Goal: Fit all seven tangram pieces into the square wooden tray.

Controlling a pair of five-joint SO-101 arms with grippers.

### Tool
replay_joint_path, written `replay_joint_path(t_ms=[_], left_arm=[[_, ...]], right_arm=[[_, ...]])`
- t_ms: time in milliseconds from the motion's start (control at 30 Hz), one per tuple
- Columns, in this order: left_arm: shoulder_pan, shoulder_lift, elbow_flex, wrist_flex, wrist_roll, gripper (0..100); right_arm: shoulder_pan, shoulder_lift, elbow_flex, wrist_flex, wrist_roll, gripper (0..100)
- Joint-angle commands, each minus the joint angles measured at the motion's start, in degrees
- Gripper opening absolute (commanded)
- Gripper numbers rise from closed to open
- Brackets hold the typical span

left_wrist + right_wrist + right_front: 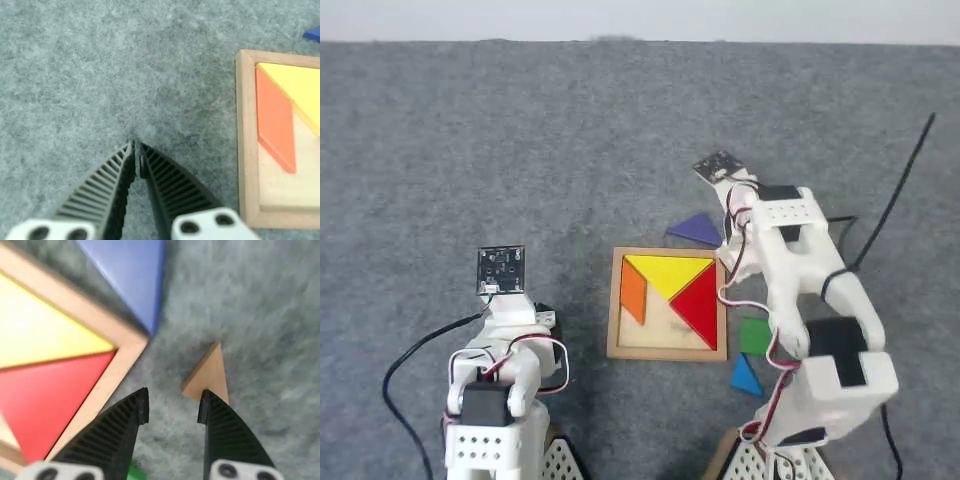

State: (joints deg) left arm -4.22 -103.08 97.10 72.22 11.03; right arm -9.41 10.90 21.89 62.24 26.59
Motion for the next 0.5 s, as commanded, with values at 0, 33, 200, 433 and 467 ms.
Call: replay_joint_path(t_ms=[0, 33, 200, 433, 467], left_arm=[[-0.4, -1.1, -0.7, 0.1, -0.5, 1], [-0.4, -1.1, -0.7, 0.1, -0.5, 1], [-0.4, -1.1, -0.7, 0.1, -0.5, 1], [-0.4, -1.1, -0.7, 0.1, -0.5, 1], [-0.4, -1.1, -0.7, 0.1, -0.5, 1]], right_arm=[[2.3, 5.0, -5.0, 0.0, 0.6, 18.7], [3.1, 6.0, -6.2, 0.1, 0.6, 18.7], [5.7, 9.0, -10.0, 0.1, 0.9, 18.7], [6.0, 8.3, -12.3, 2.2, 1.1, 18.8], [5.9, 7.1, -12.3, 2.7, 1.1, 18.8]])
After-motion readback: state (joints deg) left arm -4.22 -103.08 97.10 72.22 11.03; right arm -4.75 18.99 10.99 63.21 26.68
